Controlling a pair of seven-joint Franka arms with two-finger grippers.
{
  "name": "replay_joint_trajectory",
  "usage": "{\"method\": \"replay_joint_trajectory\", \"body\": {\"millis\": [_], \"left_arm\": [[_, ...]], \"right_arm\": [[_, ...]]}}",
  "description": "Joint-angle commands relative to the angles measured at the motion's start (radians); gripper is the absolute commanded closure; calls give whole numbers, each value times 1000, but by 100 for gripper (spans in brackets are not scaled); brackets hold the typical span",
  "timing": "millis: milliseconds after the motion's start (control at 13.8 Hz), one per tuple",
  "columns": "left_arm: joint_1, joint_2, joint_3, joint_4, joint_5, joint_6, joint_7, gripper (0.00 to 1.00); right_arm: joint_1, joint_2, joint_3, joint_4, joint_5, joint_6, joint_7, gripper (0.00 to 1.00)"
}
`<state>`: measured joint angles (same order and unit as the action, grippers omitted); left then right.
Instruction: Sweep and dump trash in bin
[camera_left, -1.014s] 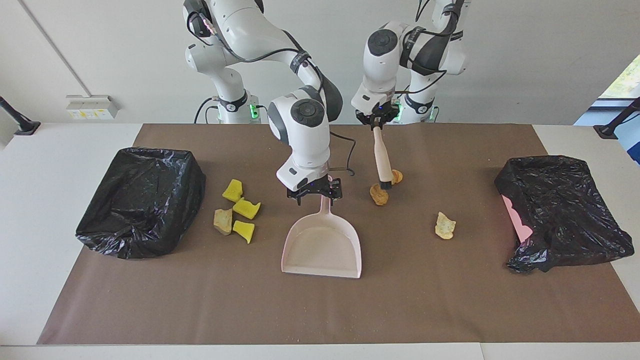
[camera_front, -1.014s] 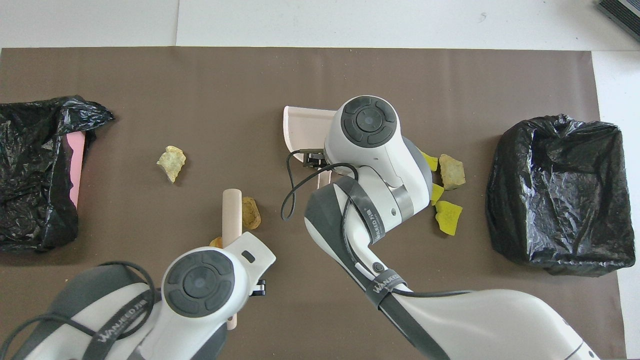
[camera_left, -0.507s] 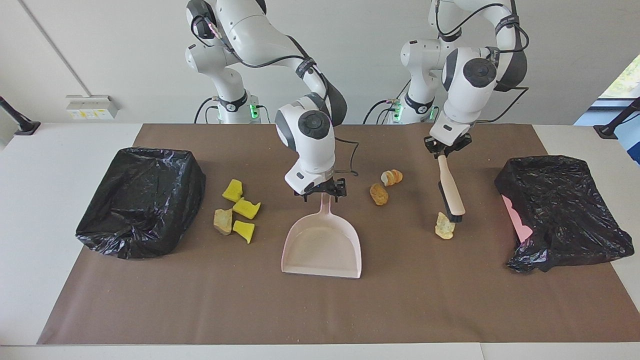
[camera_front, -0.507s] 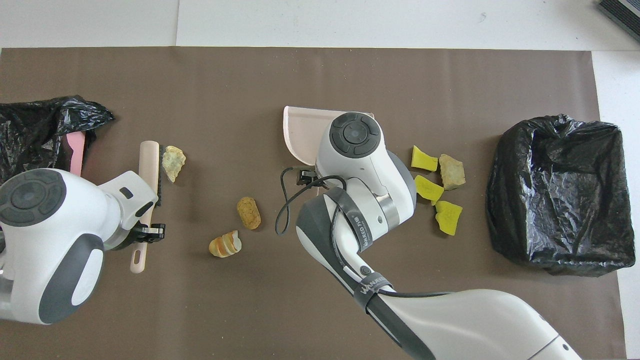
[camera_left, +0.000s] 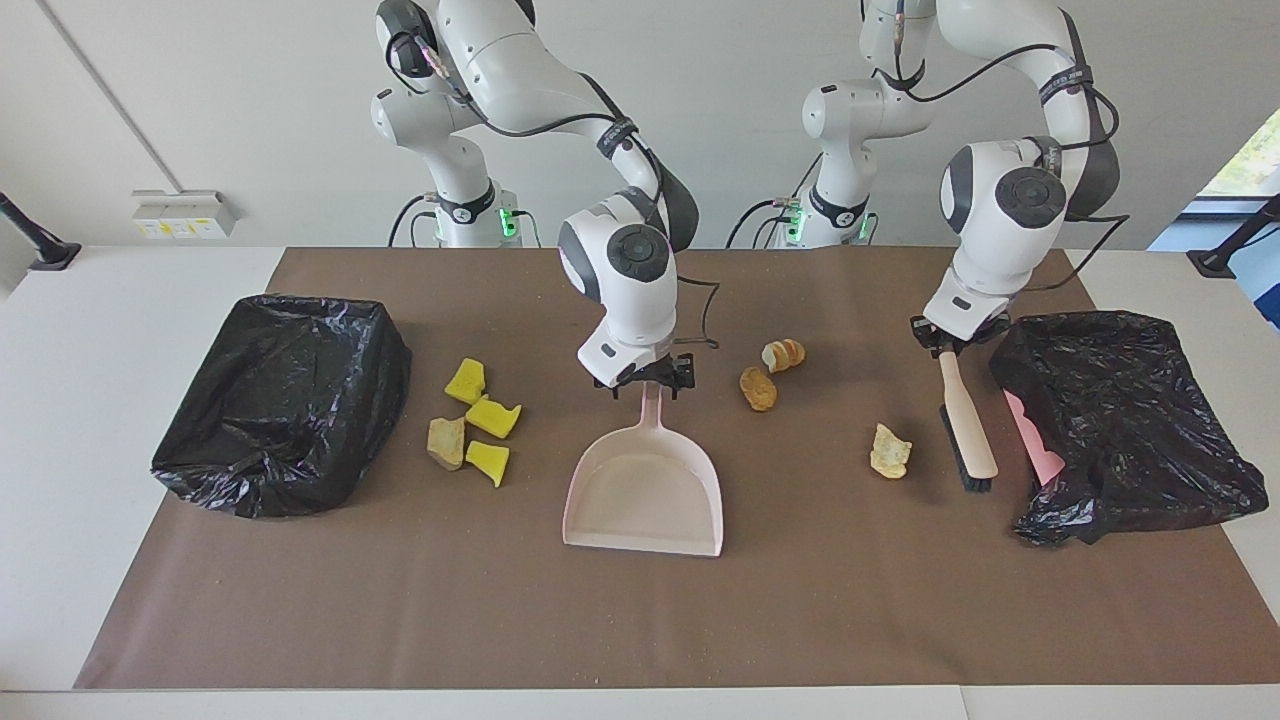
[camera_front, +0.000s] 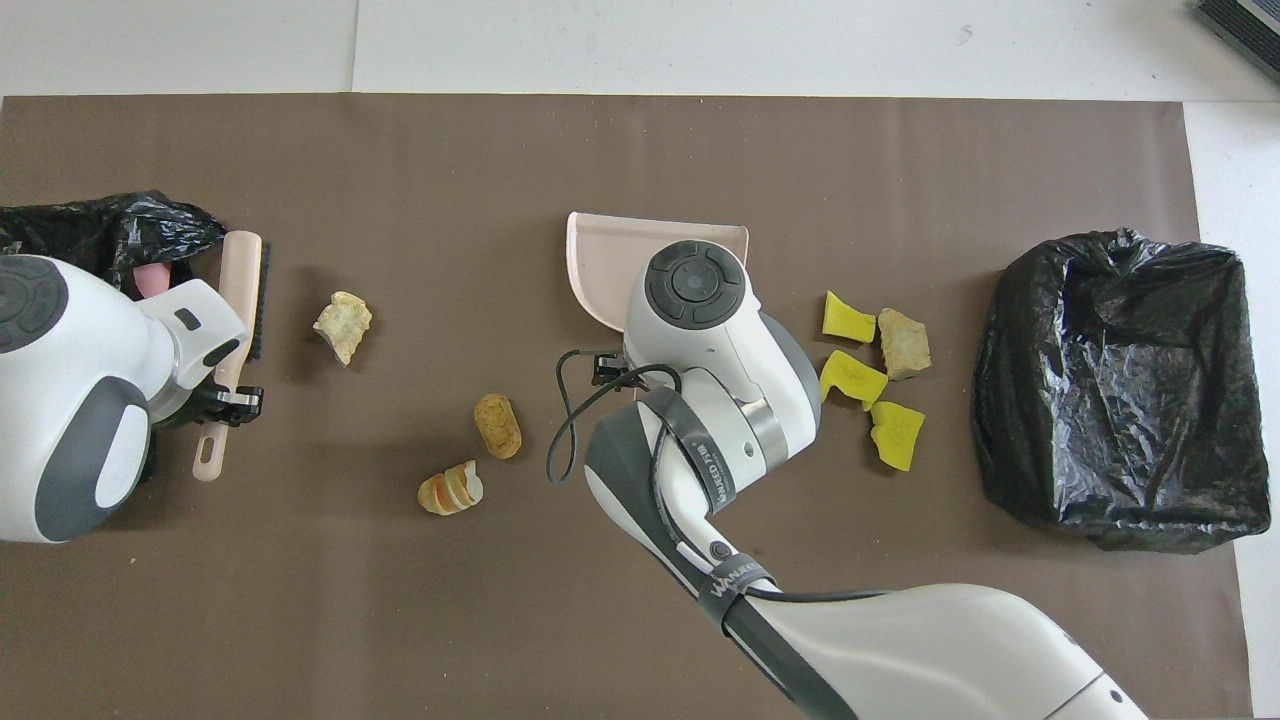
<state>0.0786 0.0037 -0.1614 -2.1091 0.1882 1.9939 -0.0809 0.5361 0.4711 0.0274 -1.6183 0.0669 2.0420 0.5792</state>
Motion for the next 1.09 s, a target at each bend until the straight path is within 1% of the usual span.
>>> {"method": "replay_joint_trajectory", "body": {"millis": [0,145,290,435,507,652,724,869,942,1014], "left_arm": [[26,64,-15,46,22,25,18,100],[23,68,-16,31,22,39,24,100],[10,62,-20,8,11,31,105,100],[3,52,-24,-23,5,26,170,100],[-13,39,-24,-40,-21,26,173,100],[-61,29,-26,-52,-131,2,177,100],[-83,25,-26,-51,-197,-21,178,100],[-176,16,-26,-51,-227,-27,184,100],[-213,15,-26,-49,-228,-29,178,100],[-235,15,-26,-46,-230,-43,170,100]], "right_arm": [[4,-25,2,-23,19,-15,11,100],[10,-23,2,-14,-4,-32,-2,100],[8,-31,2,-11,-30,-42,-59,100],[-7,-58,2,-15,-15,-55,-317,100],[-17,-72,2,-15,-12,-83,-425,100],[-28,-112,2,-31,-22,-111,-559,100],[-24,-135,0,-49,-38,-129,-640,100],[-16,-185,0,-133,-132,-102,-738,100],[-15,-207,2,-187,-168,-62,-766,100],[-13,-235,2,-251,-186,10,-835,100]]}}
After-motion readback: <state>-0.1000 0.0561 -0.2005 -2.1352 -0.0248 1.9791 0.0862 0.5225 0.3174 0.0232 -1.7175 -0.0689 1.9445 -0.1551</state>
